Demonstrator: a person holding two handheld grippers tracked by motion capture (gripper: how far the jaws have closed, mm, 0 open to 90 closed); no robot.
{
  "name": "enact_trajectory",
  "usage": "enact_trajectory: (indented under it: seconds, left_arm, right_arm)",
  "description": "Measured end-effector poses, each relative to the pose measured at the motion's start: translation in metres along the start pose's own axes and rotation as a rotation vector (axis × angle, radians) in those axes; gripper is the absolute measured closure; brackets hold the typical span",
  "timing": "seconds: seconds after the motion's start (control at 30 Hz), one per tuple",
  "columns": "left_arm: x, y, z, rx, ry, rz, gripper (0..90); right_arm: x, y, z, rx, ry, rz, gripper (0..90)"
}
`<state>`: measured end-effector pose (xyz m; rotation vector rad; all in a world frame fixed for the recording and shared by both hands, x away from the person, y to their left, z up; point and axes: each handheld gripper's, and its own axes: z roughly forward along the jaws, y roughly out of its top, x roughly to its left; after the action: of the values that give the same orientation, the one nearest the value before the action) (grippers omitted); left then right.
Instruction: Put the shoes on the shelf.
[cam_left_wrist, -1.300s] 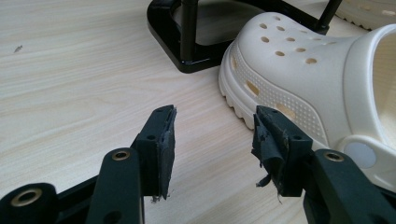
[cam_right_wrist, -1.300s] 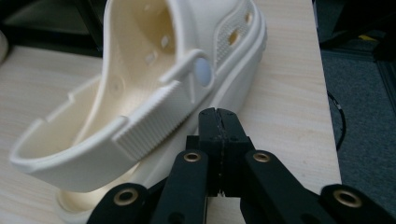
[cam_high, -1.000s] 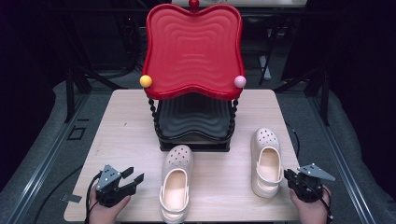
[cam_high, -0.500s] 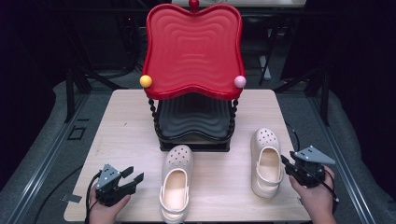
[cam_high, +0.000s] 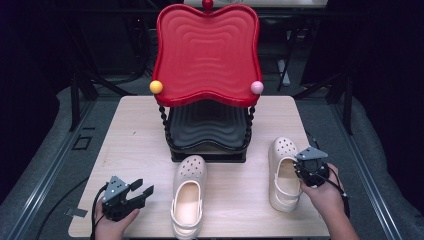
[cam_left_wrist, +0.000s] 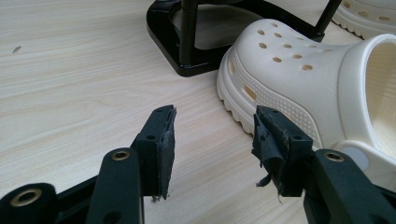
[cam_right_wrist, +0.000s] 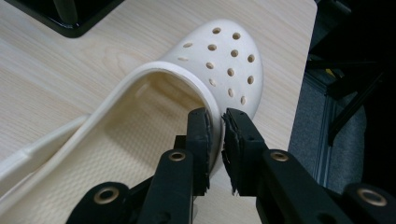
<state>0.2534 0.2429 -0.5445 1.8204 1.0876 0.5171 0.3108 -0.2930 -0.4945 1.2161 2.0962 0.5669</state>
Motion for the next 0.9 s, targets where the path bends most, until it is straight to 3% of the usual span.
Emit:
enact_trajectory:
  seconds: [0.1,0.27,0.43,0.53,0.67,0.8,0.9]
  left_arm:
    - [0.000,0.000,0.000,0.000,0.000,-0.001,49.1]
    - [0.000,0.000,0.000,0.000,0.001,-0.002,49.1]
    - [0.001,0.000,0.000,-0.003,0.002,-0.003,49.1]
    - [0.001,0.000,0.000,-0.004,0.002,-0.004,49.1]
    - [-0.001,0.000,0.000,-0.002,0.002,-0.004,49.1]
    - [-0.002,0.000,0.000,0.004,0.001,0.000,49.1]
    - [-0.002,0.000,0.000,0.002,0.000,0.003,49.1]
  right_arm:
    - [-0.001,0.001,0.002,0.029,-0.006,-0.016,81.5]
    - [0.001,0.001,0.005,0.022,-0.019,-0.016,83.1]
    - [0.002,0.000,-0.001,0.036,-0.026,-0.028,83.8]
    - [0.004,-0.002,-0.009,0.015,-0.010,-0.007,83.7]
    - [0.013,-0.006,-0.025,0.005,0.003,-0.045,83.7]
    - [0.027,-0.007,-0.044,-0.010,0.048,-0.059,83.8]
    - [0.046,-0.005,-0.057,-0.038,0.090,-0.082,83.7]
